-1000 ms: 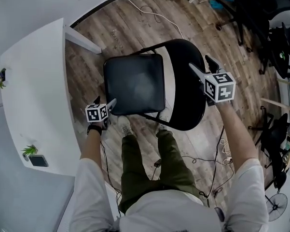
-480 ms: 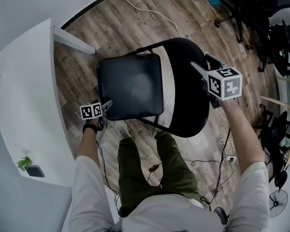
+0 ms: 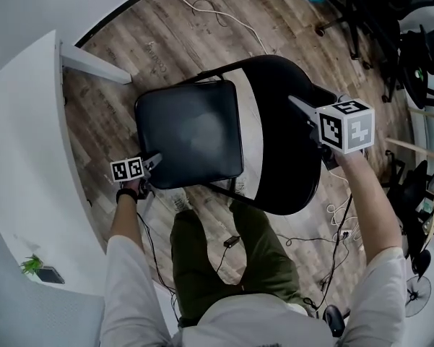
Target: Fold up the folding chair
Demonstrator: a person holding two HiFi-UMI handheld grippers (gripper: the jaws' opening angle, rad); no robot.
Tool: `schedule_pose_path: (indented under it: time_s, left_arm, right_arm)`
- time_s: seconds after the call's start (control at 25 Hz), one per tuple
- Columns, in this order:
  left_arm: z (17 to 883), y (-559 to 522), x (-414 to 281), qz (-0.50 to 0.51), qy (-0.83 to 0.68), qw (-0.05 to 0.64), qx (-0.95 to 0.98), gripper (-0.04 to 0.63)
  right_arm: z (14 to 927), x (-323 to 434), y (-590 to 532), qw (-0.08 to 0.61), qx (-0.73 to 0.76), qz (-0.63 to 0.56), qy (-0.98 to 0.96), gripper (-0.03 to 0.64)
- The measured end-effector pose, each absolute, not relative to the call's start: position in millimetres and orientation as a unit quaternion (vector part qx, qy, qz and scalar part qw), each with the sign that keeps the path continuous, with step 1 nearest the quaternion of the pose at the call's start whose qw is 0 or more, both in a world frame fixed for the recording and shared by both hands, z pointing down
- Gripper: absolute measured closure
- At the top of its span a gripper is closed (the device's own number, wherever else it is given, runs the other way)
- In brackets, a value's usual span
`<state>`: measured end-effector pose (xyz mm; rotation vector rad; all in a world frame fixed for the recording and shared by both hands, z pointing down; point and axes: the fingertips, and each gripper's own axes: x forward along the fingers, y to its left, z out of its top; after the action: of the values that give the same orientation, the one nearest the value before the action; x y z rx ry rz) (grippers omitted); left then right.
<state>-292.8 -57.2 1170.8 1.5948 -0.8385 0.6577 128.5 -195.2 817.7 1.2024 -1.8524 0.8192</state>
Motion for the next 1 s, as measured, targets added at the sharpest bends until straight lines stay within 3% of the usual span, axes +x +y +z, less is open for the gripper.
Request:
schedule_pose_path:
  time_s: [0.56, 1.0]
  left_arm:
    - [1206, -56, -279, 0.179, -0.264, 0.659, 0.681, 0.154]
    - [1208, -50, -270, 0.142, -0.171, 0.709, 0.67, 0.175]
  right_arm:
    - [828, 120, -202, 0.371, 0.453, 0.38, -0.716, 0.379]
    - [836, 116, -202, 0.318, 0.446, 0.457, -0.7, 0.474]
